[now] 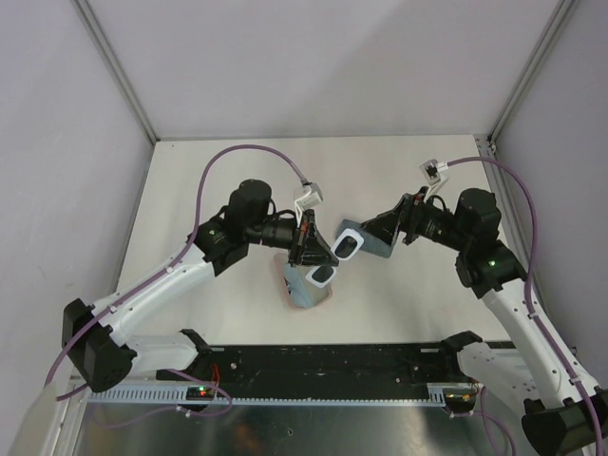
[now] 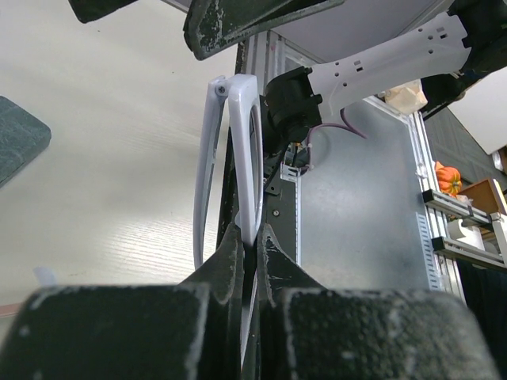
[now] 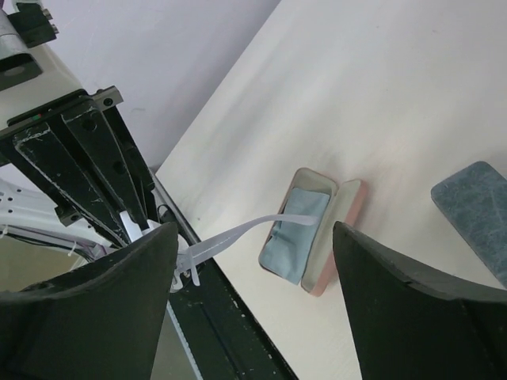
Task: Organize the sunglasses
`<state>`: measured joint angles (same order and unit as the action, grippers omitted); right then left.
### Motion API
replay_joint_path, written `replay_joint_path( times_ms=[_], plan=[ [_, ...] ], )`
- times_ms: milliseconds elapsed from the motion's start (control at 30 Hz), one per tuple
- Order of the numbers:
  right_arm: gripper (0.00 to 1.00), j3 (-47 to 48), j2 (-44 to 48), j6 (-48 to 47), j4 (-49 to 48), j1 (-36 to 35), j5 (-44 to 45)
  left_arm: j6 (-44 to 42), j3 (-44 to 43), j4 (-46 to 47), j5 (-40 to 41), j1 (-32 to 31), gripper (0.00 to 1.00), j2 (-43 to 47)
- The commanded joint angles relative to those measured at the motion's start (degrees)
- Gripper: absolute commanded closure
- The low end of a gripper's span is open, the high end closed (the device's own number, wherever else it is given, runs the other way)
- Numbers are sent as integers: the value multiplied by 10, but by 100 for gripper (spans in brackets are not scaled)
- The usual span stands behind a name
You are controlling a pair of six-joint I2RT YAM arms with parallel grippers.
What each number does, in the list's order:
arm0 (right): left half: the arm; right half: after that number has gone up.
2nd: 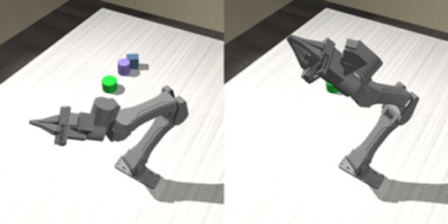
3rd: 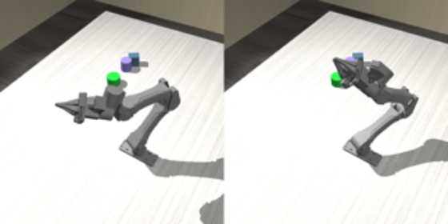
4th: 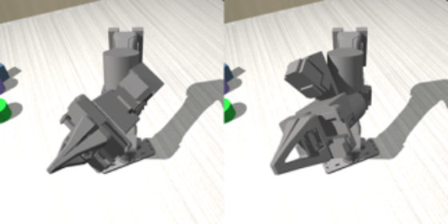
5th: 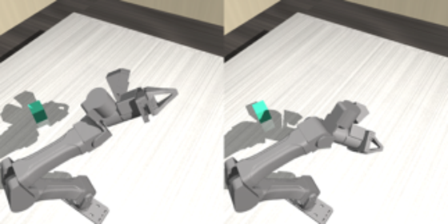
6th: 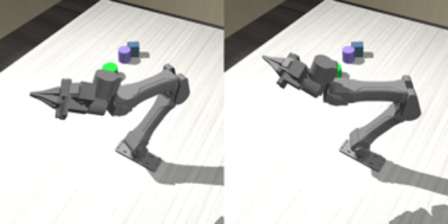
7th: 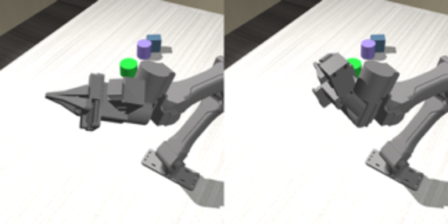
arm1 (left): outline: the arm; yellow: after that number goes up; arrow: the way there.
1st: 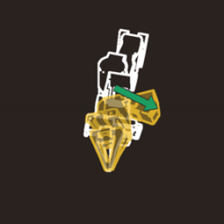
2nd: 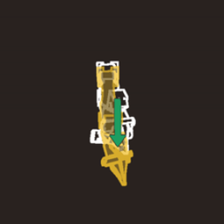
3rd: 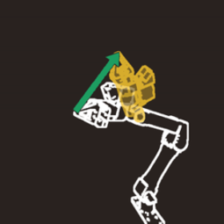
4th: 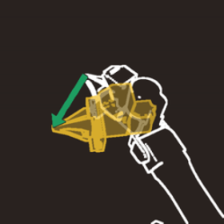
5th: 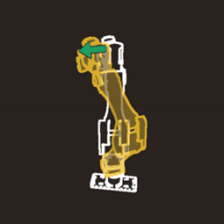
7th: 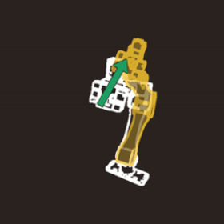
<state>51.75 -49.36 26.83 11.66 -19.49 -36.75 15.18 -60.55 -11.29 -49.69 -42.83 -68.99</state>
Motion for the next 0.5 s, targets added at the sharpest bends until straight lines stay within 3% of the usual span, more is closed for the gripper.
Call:
replay_joint_path(
  times_ms=[0,233,467],
  plan=[
    [15,4,19,13,-21,5,-22,6,-5,23,-5,-3,100,23],
    [10,-11,28,68,-133,1,-132,14,-8,26,-13,-7,100,18],
    [16,-12,14,57,-140,-52,-132,19,-21,32,-13,-24,100,12]
  ],
)
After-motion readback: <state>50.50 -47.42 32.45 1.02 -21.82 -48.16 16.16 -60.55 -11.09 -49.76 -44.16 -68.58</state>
